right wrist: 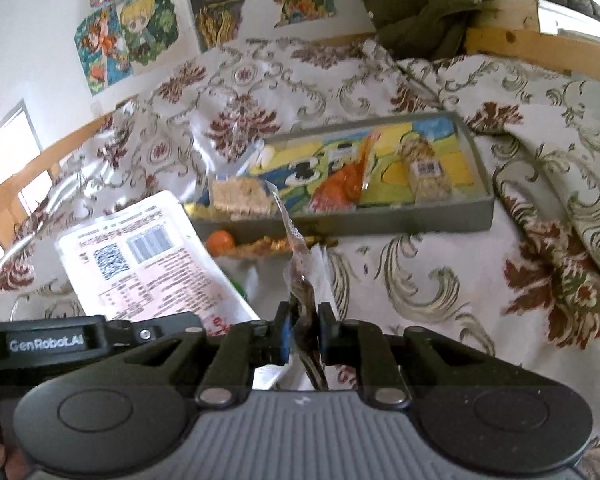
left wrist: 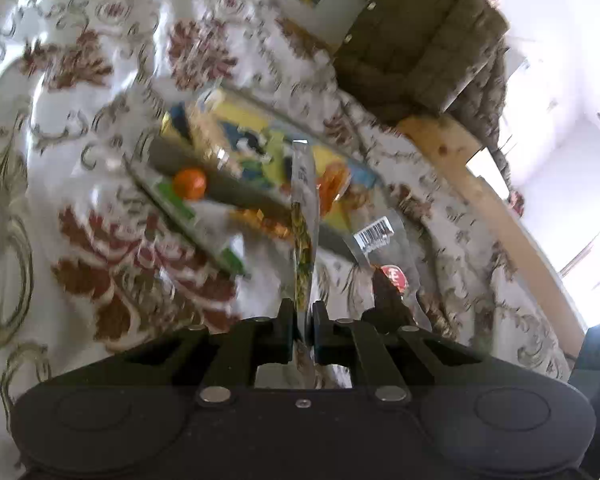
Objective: Organize snacks
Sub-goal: 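Carry the white packet with the left tool while the right tool carries the clear bag over the tray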
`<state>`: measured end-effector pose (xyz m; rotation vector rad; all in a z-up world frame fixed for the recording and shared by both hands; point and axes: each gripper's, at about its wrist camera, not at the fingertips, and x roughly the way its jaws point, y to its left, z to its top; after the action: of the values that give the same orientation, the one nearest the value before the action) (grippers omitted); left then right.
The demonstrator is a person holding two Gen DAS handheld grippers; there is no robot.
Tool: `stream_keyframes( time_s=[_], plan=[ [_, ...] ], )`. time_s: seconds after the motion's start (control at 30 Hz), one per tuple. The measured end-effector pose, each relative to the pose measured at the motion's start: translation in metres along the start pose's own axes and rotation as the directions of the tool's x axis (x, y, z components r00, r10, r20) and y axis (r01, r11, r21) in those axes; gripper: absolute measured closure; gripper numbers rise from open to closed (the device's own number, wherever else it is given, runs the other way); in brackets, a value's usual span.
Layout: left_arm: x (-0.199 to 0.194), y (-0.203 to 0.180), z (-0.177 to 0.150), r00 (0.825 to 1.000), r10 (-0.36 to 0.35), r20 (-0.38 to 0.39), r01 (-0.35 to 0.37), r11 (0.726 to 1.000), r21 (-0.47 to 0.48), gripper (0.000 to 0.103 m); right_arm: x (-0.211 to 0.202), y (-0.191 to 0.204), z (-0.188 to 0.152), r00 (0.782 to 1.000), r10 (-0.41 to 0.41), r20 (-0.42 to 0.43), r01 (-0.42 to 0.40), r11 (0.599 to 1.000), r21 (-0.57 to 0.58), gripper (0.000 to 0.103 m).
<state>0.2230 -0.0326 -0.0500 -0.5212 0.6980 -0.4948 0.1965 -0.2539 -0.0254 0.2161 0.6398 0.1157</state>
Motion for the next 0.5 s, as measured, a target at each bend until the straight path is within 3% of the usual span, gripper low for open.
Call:
stream_keyframes(
  time_s=[0.27, 0.5],
  plan=[
    [0.007, -0.011, 0.034, 0.996, -0.017, 0.087, 0.018, 1.0, -0.005, 0.094, 0.003, -0.014, 0.036, 0.993, 0.005, 0.117, -0.009, 1.0, 0.026, 0.088],
    [0.052, -0.03, 0.087, 0.987, -0.026, 0.157, 0.025, 1.0, 0.005, 0.094, 0.039, -0.043, 0.082, 0.978, -0.024, 0.209, 0.012, 0.998, 0.058, 0.088]
  ],
)
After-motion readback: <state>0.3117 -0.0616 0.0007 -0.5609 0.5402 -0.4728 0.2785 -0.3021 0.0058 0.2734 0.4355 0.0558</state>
